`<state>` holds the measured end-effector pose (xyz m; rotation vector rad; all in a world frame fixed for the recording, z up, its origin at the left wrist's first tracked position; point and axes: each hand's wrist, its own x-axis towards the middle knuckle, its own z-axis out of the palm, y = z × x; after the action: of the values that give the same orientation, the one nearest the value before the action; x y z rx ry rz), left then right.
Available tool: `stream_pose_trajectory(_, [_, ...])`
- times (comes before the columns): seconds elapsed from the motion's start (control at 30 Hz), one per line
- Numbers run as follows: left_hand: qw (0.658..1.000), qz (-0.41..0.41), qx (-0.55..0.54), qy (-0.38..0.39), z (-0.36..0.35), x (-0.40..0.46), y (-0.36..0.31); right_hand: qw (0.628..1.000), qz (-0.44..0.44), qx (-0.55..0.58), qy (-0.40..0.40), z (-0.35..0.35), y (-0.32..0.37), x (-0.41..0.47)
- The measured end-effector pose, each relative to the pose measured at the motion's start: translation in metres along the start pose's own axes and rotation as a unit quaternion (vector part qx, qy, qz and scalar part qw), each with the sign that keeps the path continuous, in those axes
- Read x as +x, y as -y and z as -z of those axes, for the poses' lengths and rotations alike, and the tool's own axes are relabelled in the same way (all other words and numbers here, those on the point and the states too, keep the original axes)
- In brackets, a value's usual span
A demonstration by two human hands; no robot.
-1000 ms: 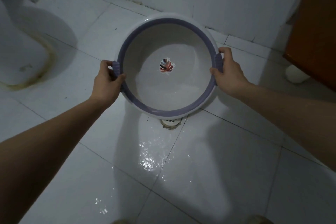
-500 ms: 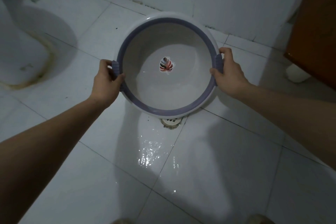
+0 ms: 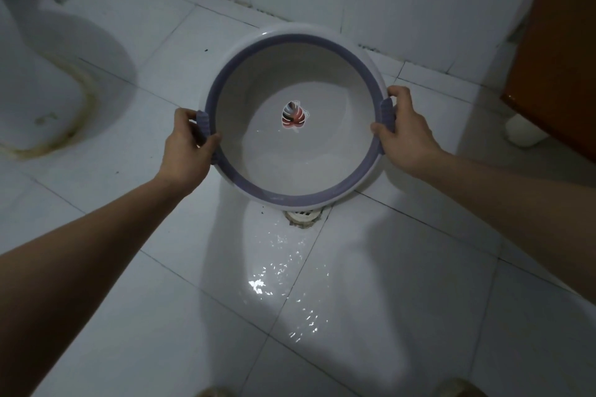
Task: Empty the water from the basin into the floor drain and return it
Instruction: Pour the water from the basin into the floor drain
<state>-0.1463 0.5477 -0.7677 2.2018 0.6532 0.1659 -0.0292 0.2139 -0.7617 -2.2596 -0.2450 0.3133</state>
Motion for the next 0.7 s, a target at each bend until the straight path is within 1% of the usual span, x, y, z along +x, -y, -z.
stream_pose_trajectory(0.23, [1.000, -0.010, 0.013, 0.010, 0.0022, -0.0006, 0.0035, 1.000, 0.003, -0.001, 0.002, -0.0008, -0.0017, -0.0015])
stream_pose_trajectory(0.43, [0.999, -0.024, 0.041, 0.005, 0.0028, 0.0003, 0.0068, 1.000, 0.011, -0.007, 0.005, -0.0008, -0.0010, -0.0016])
stream_pose_trajectory(0.7, [0.998, -0.026, 0.049, 0.000, 0.0008, 0.0007, 0.0046, 1.000, 0.013, -0.010, -0.003, 0.0016, 0.0005, -0.0022])
